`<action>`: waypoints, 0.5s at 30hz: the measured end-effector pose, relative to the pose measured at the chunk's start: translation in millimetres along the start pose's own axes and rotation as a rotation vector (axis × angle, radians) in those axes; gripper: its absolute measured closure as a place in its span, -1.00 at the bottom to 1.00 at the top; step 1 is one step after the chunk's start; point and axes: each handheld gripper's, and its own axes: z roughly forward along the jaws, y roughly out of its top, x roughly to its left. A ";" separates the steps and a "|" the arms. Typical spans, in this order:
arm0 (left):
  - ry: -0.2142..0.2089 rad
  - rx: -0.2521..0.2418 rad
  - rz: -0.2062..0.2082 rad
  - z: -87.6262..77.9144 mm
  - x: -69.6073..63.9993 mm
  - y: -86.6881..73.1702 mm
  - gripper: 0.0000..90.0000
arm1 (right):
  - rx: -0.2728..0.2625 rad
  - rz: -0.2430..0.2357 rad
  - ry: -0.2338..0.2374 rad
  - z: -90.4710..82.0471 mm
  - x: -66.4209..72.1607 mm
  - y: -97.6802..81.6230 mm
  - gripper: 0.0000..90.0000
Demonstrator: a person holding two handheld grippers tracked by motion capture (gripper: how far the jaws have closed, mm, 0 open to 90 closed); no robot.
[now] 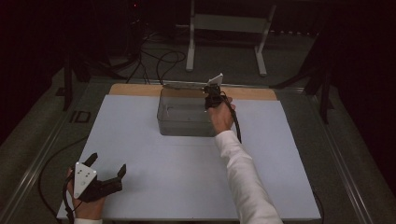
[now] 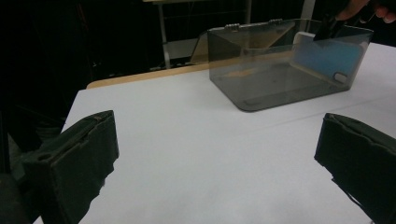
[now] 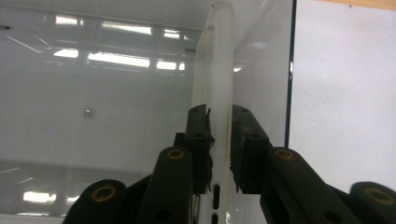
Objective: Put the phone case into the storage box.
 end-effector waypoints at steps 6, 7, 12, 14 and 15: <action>-0.001 0.001 0.000 0.2 0.0 -0.1 -0.99 | -0.017 -0.027 0.009 -1.0 1.1 -2.0 0.63; -0.002 0.001 0.001 0.3 -0.1 -0.1 -0.99 | -0.019 -0.037 0.011 -1.5 1.4 -2.3 0.60; -0.003 0.003 0.002 0.8 -0.6 -0.2 -0.99 | -0.039 -0.067 0.015 -5.9 2.3 -3.1 0.52; -0.004 0.004 0.003 0.9 -0.6 -0.2 -0.99 | -0.051 -0.078 0.023 -8.9 2.5 -3.7 0.45; -0.004 0.004 0.003 0.9 -0.7 -0.1 -0.99 | -0.063 -0.093 0.023 -10.3 2.6 -4.0 0.43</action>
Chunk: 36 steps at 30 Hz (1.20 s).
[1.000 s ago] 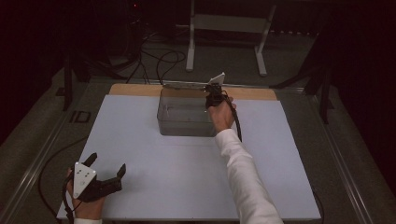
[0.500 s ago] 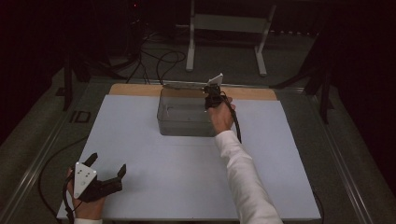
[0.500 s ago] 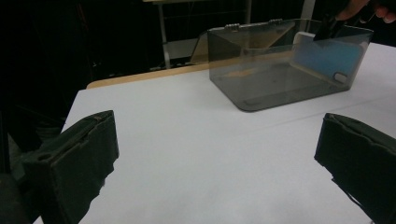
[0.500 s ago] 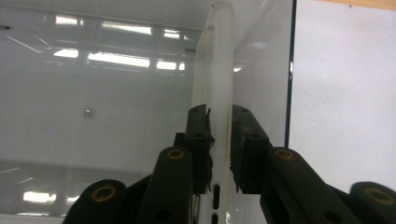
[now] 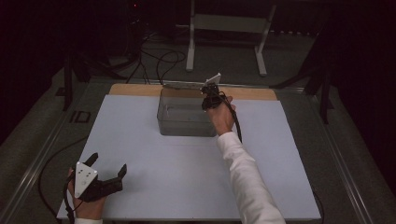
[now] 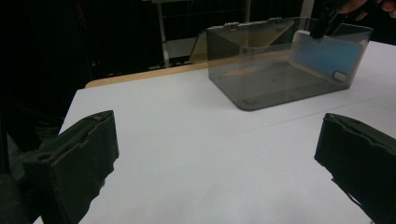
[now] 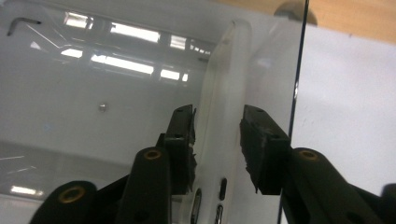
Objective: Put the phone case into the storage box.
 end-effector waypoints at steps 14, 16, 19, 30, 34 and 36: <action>0.002 -0.001 0.003 0.1 -0.4 -0.1 -0.99 | -0.100 -0.147 0.028 -20.6 1.1 -3.8 -0.27; 0.002 0.001 0.004 0.3 -0.2 -0.1 -0.99 | -0.113 -0.166 0.017 -22.7 1.9 -5.8 -0.41; 0.003 0.002 0.005 0.4 -0.3 -0.2 -0.99 | -0.146 -0.189 0.009 -26.6 1.1 -9.5 -0.55; 0.002 0.005 0.011 1.1 -0.6 -0.4 -0.99 | -0.243 -0.241 0.108 -38.5 -7.8 -29.2 -0.77; 0.003 0.005 0.011 1.6 -0.8 -0.5 -1.00 | -0.301 -0.272 0.121 -44.0 -8.3 -38.2 -0.78; 0.003 0.004 0.008 1.8 -1.0 -0.6 -0.99 | -0.331 -0.278 0.140 -46.8 -8.2 -42.6 -0.78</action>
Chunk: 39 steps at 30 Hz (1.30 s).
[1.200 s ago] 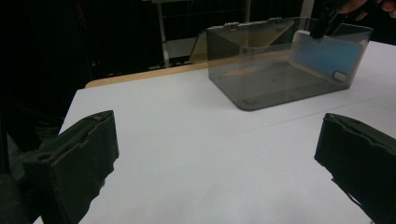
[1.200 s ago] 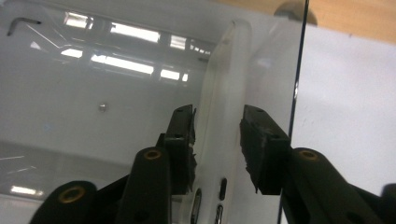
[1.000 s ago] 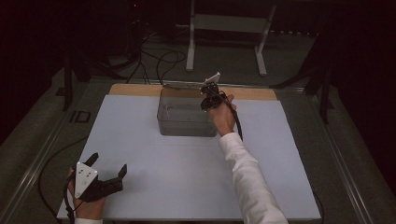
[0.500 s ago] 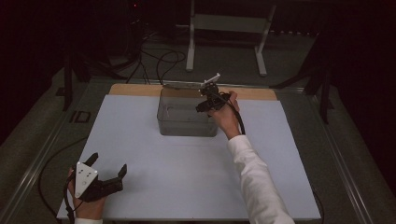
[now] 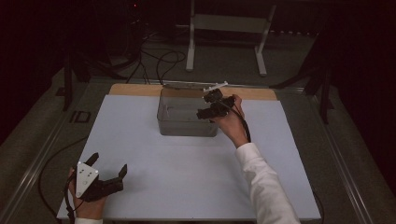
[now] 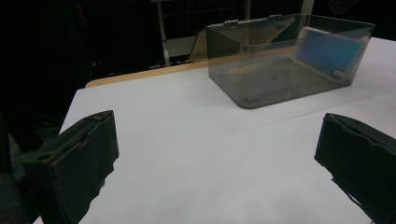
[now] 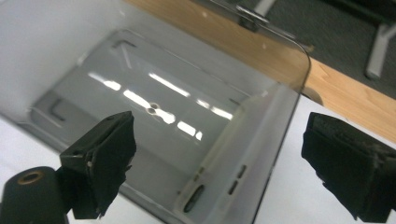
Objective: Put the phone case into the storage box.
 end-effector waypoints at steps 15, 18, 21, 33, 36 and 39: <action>0.001 0.005 -0.001 0.1 1.0 -0.1 -0.99 | -0.150 -0.015 0.081 -24.4 3.6 -30.7 -0.78; 0.001 0.006 -0.002 0.1 0.8 -0.1 -0.99 | -0.170 -0.002 0.080 -28.0 2.3 -37.5 -0.78; 0.001 0.006 -0.003 0.3 1.0 -0.3 -1.00 | -0.191 0.003 0.081 -32.7 0.9 -44.1 -0.78; -0.001 0.010 -0.009 0.8 2.0 -0.6 -1.00 | -0.256 -0.014 0.072 -51.0 0.3 -66.8 -0.79; 0.000 0.011 -0.010 0.9 2.1 -0.6 -1.00 | -0.276 -0.008 0.072 -53.9 -0.5 -72.4 -0.79; 0.000 0.011 -0.010 1.0 2.0 -0.6 -1.00 | -0.282 0.008 0.083 -55.4 -1.4 -79.1 -0.79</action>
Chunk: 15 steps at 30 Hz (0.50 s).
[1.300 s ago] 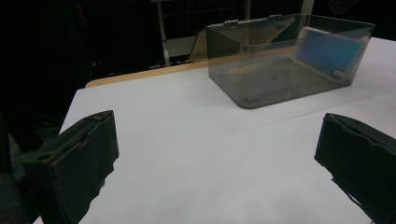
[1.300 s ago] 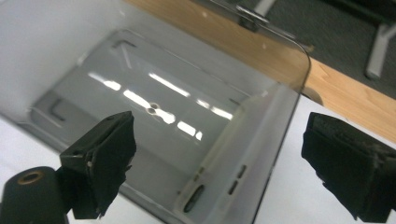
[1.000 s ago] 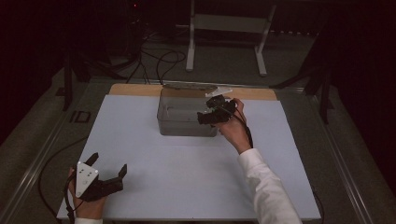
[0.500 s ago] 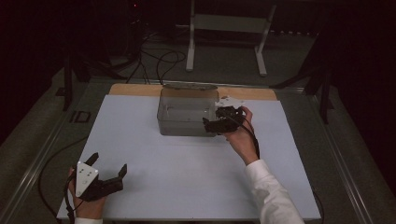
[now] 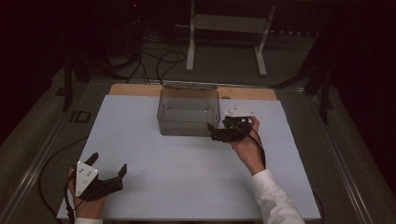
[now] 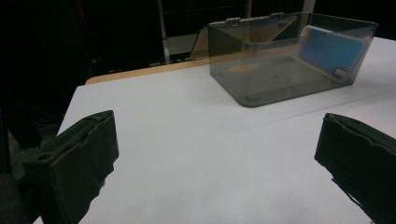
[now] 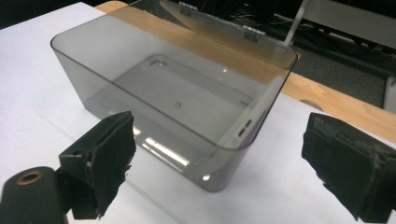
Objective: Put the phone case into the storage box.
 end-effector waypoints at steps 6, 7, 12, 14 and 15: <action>-0.002 0.006 0.004 0.8 0.0 -0.2 -1.00 | -0.017 0.018 0.009 -5.2 -2.1 -16.0 -0.79; -0.003 0.006 0.001 0.8 0.1 -0.3 -1.00 | -0.020 0.023 0.011 -6.4 -2.7 -18.9 -0.79; -0.005 0.006 -0.004 0.6 0.8 -0.4 -1.00 | -0.014 0.029 0.007 -13.6 -5.1 -29.3 -0.79; -0.006 0.008 -0.005 0.6 1.1 -0.5 -0.99 | -0.027 0.027 0.009 -18.7 -5.7 -32.7 -0.79; -0.007 0.007 -0.006 0.6 1.2 -0.4 -1.00 | -0.020 0.023 0.009 -21.1 -6.2 -34.5 -0.79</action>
